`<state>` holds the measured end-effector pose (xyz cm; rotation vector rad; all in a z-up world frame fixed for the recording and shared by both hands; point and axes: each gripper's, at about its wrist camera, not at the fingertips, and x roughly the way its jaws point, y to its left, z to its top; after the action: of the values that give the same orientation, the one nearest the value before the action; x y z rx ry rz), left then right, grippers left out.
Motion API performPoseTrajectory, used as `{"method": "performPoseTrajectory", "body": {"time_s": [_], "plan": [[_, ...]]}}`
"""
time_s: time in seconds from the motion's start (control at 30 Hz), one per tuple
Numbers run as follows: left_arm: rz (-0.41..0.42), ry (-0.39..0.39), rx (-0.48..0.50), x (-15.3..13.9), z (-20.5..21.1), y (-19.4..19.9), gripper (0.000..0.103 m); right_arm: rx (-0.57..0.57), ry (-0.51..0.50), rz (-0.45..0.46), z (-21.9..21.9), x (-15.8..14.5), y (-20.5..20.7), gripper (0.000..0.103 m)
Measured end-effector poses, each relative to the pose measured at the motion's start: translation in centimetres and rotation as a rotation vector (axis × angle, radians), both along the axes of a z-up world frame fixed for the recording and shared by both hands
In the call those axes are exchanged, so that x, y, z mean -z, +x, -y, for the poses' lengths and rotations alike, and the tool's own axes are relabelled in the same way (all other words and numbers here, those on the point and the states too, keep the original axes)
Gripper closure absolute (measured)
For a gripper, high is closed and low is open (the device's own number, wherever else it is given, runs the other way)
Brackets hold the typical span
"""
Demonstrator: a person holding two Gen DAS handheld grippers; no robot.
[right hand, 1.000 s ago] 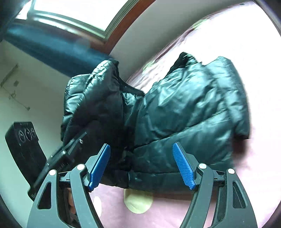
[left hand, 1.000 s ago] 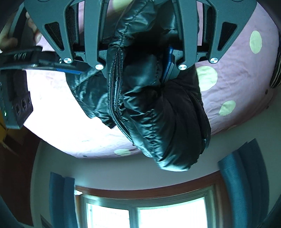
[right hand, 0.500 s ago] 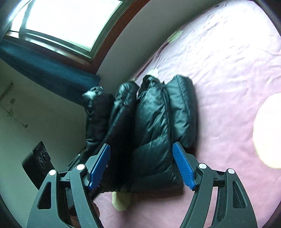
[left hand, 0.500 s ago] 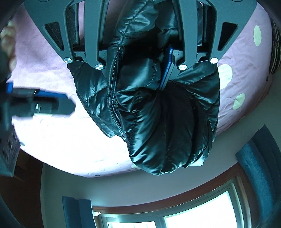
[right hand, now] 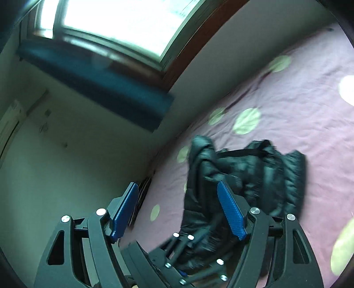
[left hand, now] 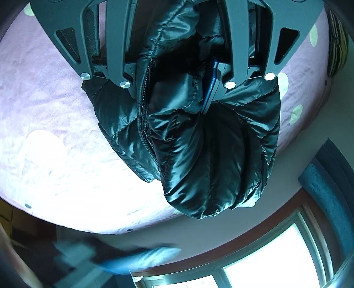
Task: Fold large clothes
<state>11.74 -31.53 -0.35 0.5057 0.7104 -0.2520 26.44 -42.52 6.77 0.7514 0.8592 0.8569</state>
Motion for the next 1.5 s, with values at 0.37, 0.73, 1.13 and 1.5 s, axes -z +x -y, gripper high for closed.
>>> {"method": "performPoseTrajectory", "body": {"time_s": [0.37, 0.73, 1.13, 1.5], "plan": [[0.024, -0.004, 0.097, 0.0, 0.3, -2.0, 0.058, -0.173, -0.275, -0.255, -6.2, 7.0, 7.4, 0.046], [-0.087, -0.6, 0.219, -8.8, -9.0, -5.7, 0.055, -0.14, -0.174, -0.259, -3.4, 9.7, 7.3, 0.051], [-0.396, -0.625, -0.03, -0.4, -8.1, 4.0, 0.055, -0.062, -0.202, -0.275, -3.7, 10.8, 6.9, 0.053], [-0.358, -0.577, -0.06, 0.7, -6.5, 3.5, 0.055, 0.014, -0.174, -0.31, -3.2, 13.2, 7.4, 0.065]]}}
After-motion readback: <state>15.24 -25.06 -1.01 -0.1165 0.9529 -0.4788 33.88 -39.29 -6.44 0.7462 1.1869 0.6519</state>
